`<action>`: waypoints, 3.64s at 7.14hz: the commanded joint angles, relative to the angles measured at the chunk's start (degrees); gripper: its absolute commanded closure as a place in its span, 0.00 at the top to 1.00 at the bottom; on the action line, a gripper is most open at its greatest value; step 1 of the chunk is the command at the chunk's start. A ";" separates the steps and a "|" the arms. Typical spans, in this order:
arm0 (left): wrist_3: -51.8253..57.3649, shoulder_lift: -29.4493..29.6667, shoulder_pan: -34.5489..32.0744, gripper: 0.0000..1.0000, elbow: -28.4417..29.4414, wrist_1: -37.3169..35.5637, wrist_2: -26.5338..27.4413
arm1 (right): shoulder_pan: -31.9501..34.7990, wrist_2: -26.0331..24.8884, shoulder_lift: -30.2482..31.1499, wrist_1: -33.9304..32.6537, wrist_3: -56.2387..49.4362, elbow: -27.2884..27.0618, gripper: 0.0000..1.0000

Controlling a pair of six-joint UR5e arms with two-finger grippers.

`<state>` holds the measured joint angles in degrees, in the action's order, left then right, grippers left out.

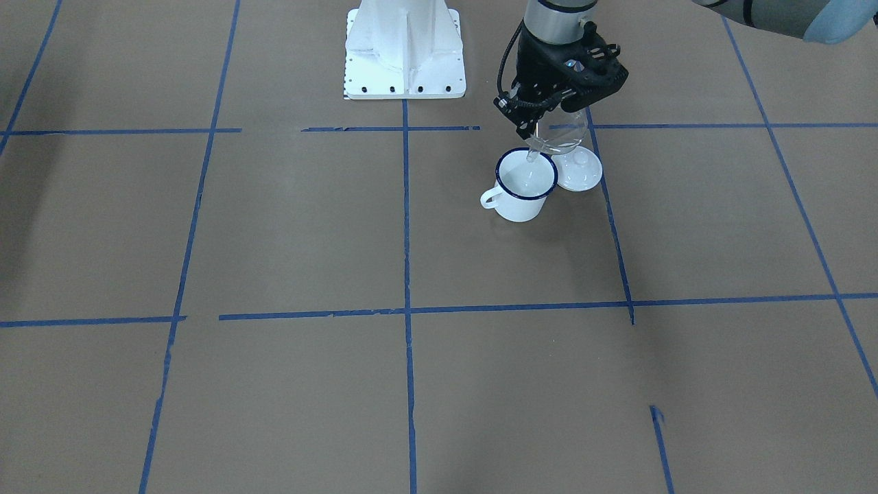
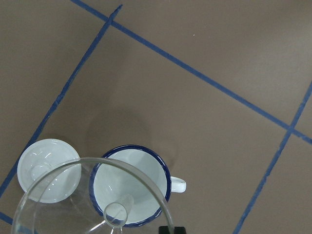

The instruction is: Place funnel on cup

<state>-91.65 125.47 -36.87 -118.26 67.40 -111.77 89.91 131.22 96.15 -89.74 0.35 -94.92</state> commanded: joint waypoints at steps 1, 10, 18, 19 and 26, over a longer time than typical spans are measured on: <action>0.25 -0.05 0.49 0.00 6.87 5.96 0.24 | 0.00 0.00 0.00 0.00 0.00 0.00 1.00; 0.51 -0.66 4.71 0.00 11.38 9.24 0.33 | 0.00 0.00 0.00 0.00 0.00 0.00 1.00; 11.50 -6.69 1.39 1.00 0.19 9.33 1.12 | 0.00 0.00 0.00 0.00 0.00 0.00 1.00; 21.50 -10.55 -2.90 1.00 -3.09 9.67 0.59 | 0.00 0.00 0.00 0.00 0.00 0.09 1.00; 96.47 -43.19 -47.34 1.00 11.94 30.86 -19.89 | 0.00 0.00 0.00 0.00 0.00 0.00 1.00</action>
<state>-8.92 85.14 -75.53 -112.11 97.89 -130.18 89.91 131.22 96.15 -89.74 0.35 -94.89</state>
